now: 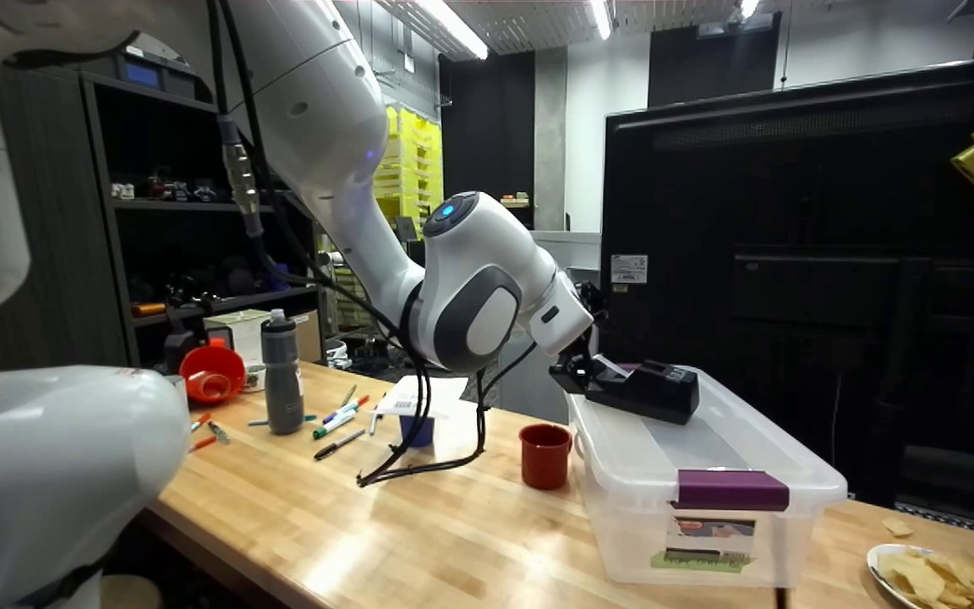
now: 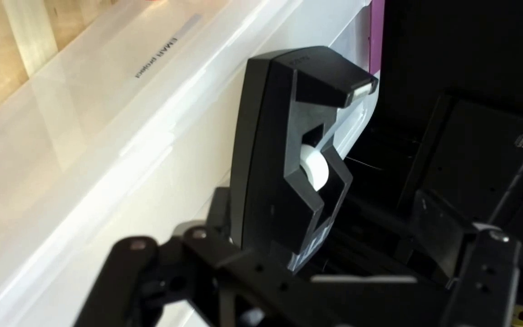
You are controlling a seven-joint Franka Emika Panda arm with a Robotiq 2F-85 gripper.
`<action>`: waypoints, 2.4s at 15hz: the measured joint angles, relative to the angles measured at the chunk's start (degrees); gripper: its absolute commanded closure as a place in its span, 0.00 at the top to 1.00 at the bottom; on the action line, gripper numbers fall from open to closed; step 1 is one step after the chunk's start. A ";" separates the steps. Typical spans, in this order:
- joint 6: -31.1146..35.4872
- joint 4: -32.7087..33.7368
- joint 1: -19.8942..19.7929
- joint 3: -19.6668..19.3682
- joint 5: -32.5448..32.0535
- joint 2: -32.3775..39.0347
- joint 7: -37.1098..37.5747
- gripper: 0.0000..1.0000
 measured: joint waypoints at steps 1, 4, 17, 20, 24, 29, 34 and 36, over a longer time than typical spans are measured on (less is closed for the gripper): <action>0.00 -0.01 0.11 -0.05 -0.06 -0.05 -0.01 1.00; 0.00 -0.04 0.81 -0.41 -0.07 -0.25 -0.04 1.00; 0.00 -0.26 6.66 -5.49 -0.08 -0.72 -0.14 1.00; 0.01 -0.10 7.27 -6.24 -0.08 -0.73 -0.14 1.00; 0.01 -0.09 7.27 -6.31 -0.08 -0.74 -0.14 1.00; 0.01 -0.08 7.27 -6.32 -0.08 -0.74 -0.14 1.00; 0.01 -0.08 7.27 -6.32 -0.08 -0.74 -0.14 1.00; 0.01 -0.08 7.27 -6.32 -0.08 -0.75 -0.14 1.00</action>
